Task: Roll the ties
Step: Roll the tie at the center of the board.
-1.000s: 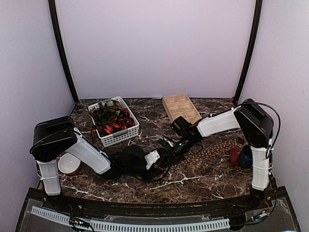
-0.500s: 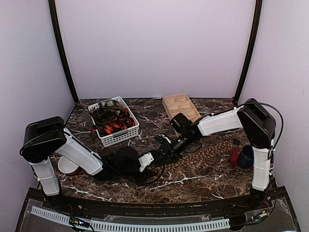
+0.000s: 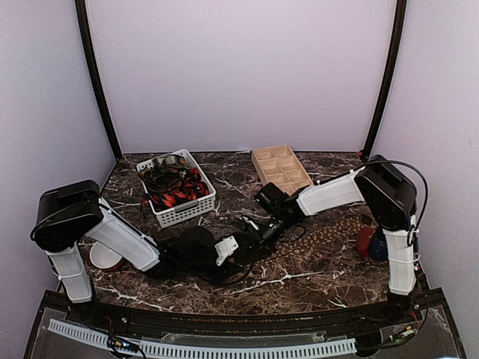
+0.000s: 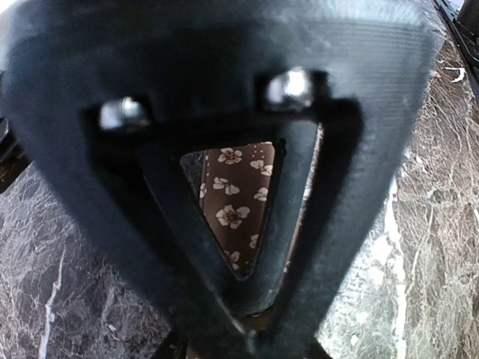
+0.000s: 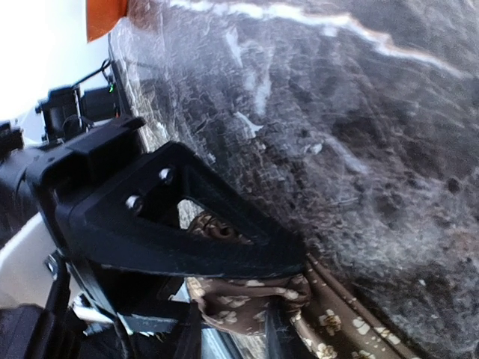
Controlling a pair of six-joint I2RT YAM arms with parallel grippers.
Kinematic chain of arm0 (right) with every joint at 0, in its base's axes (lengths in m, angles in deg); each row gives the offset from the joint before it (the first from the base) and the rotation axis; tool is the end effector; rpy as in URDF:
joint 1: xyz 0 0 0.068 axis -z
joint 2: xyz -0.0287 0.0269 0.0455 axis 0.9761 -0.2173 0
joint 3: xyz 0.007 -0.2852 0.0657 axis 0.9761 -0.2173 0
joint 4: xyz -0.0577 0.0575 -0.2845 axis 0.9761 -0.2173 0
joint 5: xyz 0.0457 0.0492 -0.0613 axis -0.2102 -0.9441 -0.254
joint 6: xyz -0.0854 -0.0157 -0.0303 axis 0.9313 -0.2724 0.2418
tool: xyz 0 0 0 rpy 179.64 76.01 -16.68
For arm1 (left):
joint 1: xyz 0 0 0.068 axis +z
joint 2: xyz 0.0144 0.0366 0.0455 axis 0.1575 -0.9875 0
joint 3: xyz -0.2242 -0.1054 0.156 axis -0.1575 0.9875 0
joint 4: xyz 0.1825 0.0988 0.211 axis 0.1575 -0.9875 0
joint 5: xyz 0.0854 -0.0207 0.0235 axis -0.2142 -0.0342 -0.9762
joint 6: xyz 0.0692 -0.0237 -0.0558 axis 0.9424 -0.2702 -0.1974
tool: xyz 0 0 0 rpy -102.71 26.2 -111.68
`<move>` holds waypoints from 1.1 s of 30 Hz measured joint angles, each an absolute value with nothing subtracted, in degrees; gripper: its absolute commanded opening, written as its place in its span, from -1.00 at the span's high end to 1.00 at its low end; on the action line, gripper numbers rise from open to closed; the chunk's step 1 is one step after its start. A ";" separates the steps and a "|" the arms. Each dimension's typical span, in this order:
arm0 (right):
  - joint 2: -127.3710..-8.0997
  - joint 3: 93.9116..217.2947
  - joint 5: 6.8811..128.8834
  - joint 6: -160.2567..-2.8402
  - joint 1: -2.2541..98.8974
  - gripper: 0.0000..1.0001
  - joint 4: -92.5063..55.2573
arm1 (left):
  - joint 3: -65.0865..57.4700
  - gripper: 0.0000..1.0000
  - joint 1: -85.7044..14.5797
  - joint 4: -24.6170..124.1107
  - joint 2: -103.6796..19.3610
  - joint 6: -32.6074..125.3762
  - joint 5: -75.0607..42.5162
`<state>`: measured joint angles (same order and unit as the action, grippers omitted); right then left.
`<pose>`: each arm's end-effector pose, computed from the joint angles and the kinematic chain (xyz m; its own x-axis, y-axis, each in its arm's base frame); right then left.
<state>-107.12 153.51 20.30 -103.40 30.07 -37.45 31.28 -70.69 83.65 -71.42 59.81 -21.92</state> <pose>0.2542 0.3763 0.0831 -0.8526 -0.5224 0.0088 -0.2666 0.4495 0.8526 0.1812 -0.3434 0.0695 -0.2198 0.4747 -0.8523 0.9050 0.4255 0.0036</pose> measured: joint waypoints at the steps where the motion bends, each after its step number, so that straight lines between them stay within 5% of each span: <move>1: -107.18 153.53 20.54 -103.18 30.07 0.74 -37.49 | 31.28 0.33 -70.69 83.65 -71.42 59.81 -21.92; 4: -107.43 153.57 21.83 -103.22 30.07 1.00 -37.93 | 31.28 0.33 -70.69 83.65 -71.42 59.83 -21.86; 12: -107.73 154.23 23.54 -102.52 30.07 1.00 -39.37 | 31.28 0.20 -70.69 83.61 -71.42 59.81 -21.68; 15: -107.73 154.21 24.15 -102.44 30.07 0.99 -39.85 | 31.37 0.30 -70.69 83.74 -71.39 60.05 -21.33; 21: -107.18 153.68 24.17 -102.77 30.47 0.31 -39.72 | 31.39 0.34 -70.67 83.78 -71.42 60.51 -20.89; 29: -106.09 153.59 23.45 -103.57 30.40 0.17 -38.45 | 31.37 0.34 -70.67 83.78 -71.42 60.53 -20.74; 33: -106.40 154.42 22.97 -103.53 29.99 0.27 -38.72 | 31.32 0.34 -70.67 83.78 -71.48 60.53 -20.65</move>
